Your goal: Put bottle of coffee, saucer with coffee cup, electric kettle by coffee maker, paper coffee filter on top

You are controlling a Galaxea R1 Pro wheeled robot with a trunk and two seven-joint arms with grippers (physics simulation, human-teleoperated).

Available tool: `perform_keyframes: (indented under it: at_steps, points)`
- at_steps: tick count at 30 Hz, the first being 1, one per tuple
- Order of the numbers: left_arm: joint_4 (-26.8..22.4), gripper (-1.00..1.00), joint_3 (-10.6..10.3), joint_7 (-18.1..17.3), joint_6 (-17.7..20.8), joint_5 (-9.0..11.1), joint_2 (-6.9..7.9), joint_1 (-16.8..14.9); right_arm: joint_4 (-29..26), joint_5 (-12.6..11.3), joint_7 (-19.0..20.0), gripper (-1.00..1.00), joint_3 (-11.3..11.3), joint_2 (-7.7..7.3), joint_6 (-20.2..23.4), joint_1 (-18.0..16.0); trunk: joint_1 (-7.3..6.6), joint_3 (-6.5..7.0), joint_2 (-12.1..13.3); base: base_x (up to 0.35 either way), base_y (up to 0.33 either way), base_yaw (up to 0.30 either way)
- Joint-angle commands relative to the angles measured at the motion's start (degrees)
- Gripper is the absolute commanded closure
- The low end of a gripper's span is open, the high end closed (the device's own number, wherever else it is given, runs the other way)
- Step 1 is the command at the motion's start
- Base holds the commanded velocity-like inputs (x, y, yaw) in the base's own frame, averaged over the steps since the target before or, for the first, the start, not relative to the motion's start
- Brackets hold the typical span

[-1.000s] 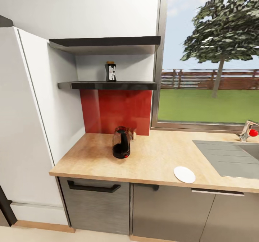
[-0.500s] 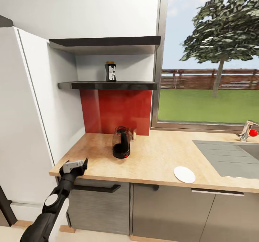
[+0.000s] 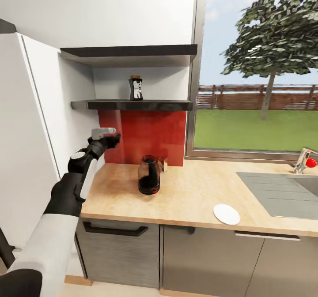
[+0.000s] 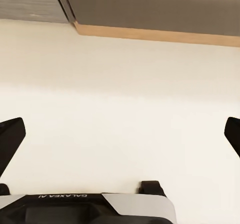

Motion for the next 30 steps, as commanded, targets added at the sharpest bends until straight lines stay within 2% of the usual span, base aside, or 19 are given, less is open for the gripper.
perform_keyframes:
  at_steps: [1, 3, 4, 7, 8, 10, 12, 13, 16, 21, 25, 30]
  points:
    - [1.1, -1.0, -0.6, 0.3, 1.7, 0.5, -0.22, -3.1, 0.0, -0.5, -0.2, -1.0, 0.5, 0.02, -0.2, 0.0, 0.02, -0.04, 0.0, 0.0, 0.0, 0.0]
    - [7.5, -1.0, -1.4, 1.7, 3.6, 0.4, -1.67, -12.5, 0.0, -0.5, -0.2, -1.0, 0.5, 0.02, -0.2, 0.1, 0.02, -0.04, 0.0, 0.0, 0.0, 0.0]
    - [20.6, -1.0, -1.7, 5.5, 4.0, 0.4, -3.83, -24.3, 0.0, -0.5, -0.2, -1.0, 0.5, 0.02, -0.2, 0.1, 0.02, -0.04, 0.0, 0.0, 0.0, 0.0]
    - [32.6, -1.0, -1.7, 6.9, 3.6, 0.2, -4.89, -33.4, 0.0, -0.5, -0.2, -1.0, 0.5, 0.02, -0.2, 0.2, 0.02, -0.04, 0.0, 0.0, 0.0, 0.0]
    - [34.5, -1.0, -1.7, 7.0, 3.6, 0.2, -5.02, -34.9, 0.0, -0.5, -0.2, -1.0, 0.5, 0.02, -0.2, 0.2, 0.02, -0.04, 0.0, 0.0, 0.0, 0.0]
    - [48.2, -1.0, -1.7, 7.7, 3.2, 0.0, -5.85, -46.3, 0.0, -0.5, -0.2, -1.0, 0.5, -0.18, -0.2, 0.2, 0.02, -0.04, 0.0, 0.0, 0.0, 0.0]
    - [50.3, -1.0, -1.7, 9.0, 3.2, 0.0, -6.15, -49.3, -0.1, -0.6, -0.2, -1.0, 0.4, -0.7, -0.1, 0.2, 0.02, -0.04, 0.0, 0.0, 0.0, 0.0]
    - [50.5, -1.0, -1.7, 9.6, 3.2, 0.0, -6.21, -49.5, -0.1, -0.6, -0.2, -1.0, 0.4, -0.76, 0.0, 0.2, 0.02, -0.04, 0.0, 0.0, 0.0, 0.0]
    - [50.1, -1.0, -1.8, 12.0, 3.2, 0.0, -6.07, -49.4, -0.1, -0.7, -0.2, -1.0, 0.4, -0.84, 0.1, 0.2, 0.02, -0.04, 0.0, 0.0, 0.0, 0.0]
    - [45.9, -1.0, -2.1, 13.2, 3.2, 0.0, -5.72, -48.3, 0.1, -0.7, -0.2, -1.0, 0.4, -1.58, 0.4, 0.4, 0.02, -0.04, 0.0, 0.0, 0.0, 0.0]
    - [43.9, -1.0, -2.1, 13.8, 3.2, -0.1, -5.48, -47.7, 0.1, -0.7, 0.1, -1.0, 0.5, -2.16, 2.9, 4.3, 0.02, -0.04, 0.0, 0.0, 0.0, 0.0]
    - [43.6, -1.0, -2.1, 13.9, 3.1, -0.1, -5.47, -47.6, 0.1, -0.5, 0.2, -1.0, 0.5, -2.45, 3.7, 6.6, 0.02, -0.04, 0.0, 0.0, 0.0, 0.0]
